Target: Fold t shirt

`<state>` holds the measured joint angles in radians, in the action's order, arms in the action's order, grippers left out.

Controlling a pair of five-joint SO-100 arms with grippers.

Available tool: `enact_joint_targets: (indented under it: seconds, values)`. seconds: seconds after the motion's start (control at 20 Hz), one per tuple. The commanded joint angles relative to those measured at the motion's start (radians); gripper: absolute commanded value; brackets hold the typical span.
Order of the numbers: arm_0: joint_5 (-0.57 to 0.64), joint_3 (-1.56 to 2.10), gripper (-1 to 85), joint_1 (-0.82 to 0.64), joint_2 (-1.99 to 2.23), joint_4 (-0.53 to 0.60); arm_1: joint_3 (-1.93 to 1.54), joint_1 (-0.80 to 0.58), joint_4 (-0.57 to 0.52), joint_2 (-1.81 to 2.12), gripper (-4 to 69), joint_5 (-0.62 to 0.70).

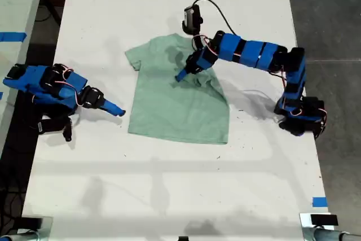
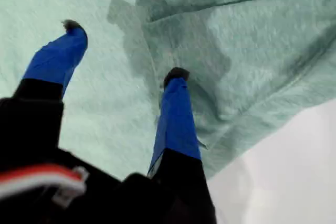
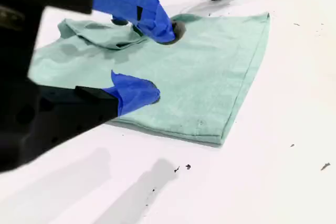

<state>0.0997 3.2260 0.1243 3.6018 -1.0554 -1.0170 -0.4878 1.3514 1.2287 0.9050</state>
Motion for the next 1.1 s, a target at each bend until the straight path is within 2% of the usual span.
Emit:
enact_joint_targets:
  seconds: [0.0, 0.05, 0.1, 0.2, 0.25, 0.35, 0.5, 0.6, 0.7, 0.75, 0.8, 0.85, 1.05]
  values:
    - [0.009, 0.006, 14.9, 0.011, 0.003, 0.021, 0.094, -0.091, 0.147, 0.15, 19.1, -0.017]
    - [0.009, 0.006, 14.9, 0.011, 0.003, 0.021, 0.08, -0.135, 0.215, 0.233, 8.3, -0.028]
    - [0.009, 0.006, 14.9, 0.011, 0.003, 0.021, 0.048, -0.176, 0.284, 0.33, 3.6, -0.055]
    - [0.009, 0.006, 14.9, 0.011, 0.003, 0.021, -0.074, -0.19, 0.379, 0.566, 1.4, -0.086]
    - [0.009, 0.006, 14.9, 0.011, 0.003, 0.021, -0.19, -0.14, 0.371, 0.709, 1.4, -0.115]
    - [0.009, 0.006, 14.9, 0.011, 0.003, 0.021, -0.502, 0.023, 0.307, 0.973, 1.4, -0.202]
    - [0.009, 0.006, 14.9, 0.011, 0.003, 0.021, -1.226, 0.16, 0.006, 1.494, 1.4, -0.298]
    - [0.009, 0.006, 14.9, 0.011, 0.003, 0.021, -1.606, 0.219, -0.08, 1.853, 1.4, -0.359]
    - [0.009, 0.006, 14.9, 0.011, 0.003, 0.021, -1.919, 0.262, -0.054, 2.247, 1.4, -0.345]
    - [0.009, 0.006, 14.9, 0.011, 0.003, 0.021, -2.048, 0.255, -0.052, 2.286, 1.4, -0.385]
    - [0.009, 0.006, 14.9, 0.011, 0.003, 0.021, -2.095, 0.252, -0.091, 2.284, 1.3, -0.416]
    - [0.009, 0.006, 14.9, 0.011, 0.003, 0.021, -2.075, 0.288, -0.074, 2.284, 1.3, -0.428]
    - [0.009, 0.006, 14.9, 0.012, 0.005, 0.021, -2.083, 0.281, -0.051, 2.283, 1.3, -0.457]
